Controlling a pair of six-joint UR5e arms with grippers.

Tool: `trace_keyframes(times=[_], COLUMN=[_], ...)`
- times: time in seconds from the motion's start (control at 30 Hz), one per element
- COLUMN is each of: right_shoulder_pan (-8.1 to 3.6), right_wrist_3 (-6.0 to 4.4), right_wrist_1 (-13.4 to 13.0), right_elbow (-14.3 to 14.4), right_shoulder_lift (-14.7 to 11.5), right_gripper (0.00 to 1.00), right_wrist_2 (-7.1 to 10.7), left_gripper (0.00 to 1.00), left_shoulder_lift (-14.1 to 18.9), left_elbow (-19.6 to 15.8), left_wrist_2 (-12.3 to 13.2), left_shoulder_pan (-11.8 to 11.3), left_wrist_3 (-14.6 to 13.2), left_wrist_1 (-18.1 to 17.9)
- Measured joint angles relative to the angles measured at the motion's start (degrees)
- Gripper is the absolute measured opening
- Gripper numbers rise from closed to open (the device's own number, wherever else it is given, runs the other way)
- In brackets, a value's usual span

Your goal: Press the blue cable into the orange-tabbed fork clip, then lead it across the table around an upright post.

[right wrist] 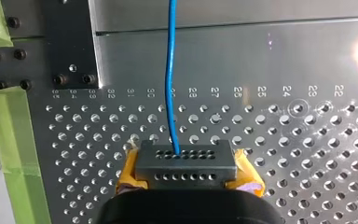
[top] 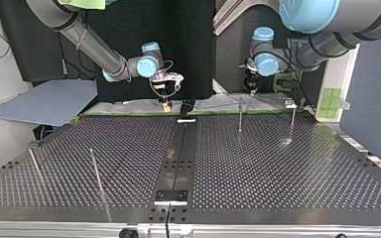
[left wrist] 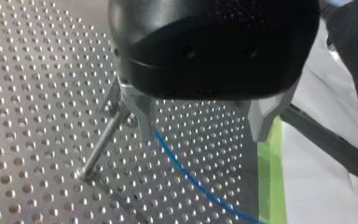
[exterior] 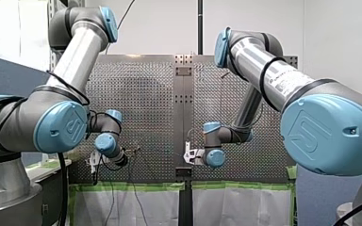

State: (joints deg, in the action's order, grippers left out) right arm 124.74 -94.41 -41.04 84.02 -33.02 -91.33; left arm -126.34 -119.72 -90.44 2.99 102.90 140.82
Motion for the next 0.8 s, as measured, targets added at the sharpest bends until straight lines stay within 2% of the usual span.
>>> trace_keyframes(times=[0.3,0.8], right_shoulder_pan=[0.02,0.02], right_wrist_3=[-0.07,-0.14], right_wrist_1=[0.07,0.07], right_elbow=[0.01,0.03], right_shoulder_lift=[0.00,0.01], right_gripper=[0.00,0.00], right_wrist_2=[0.00,0.00], left_gripper=[1.00,1.00], left_shoulder_lift=[3.04,3.27], left_elbow=[-2.02,-2.14], left_wrist_2=[1.24,1.98], left_shoulder_pan=[0.51,1.24], left_wrist_3=[-0.64,-1.18], left_wrist_1=[-3.08,-3.60])
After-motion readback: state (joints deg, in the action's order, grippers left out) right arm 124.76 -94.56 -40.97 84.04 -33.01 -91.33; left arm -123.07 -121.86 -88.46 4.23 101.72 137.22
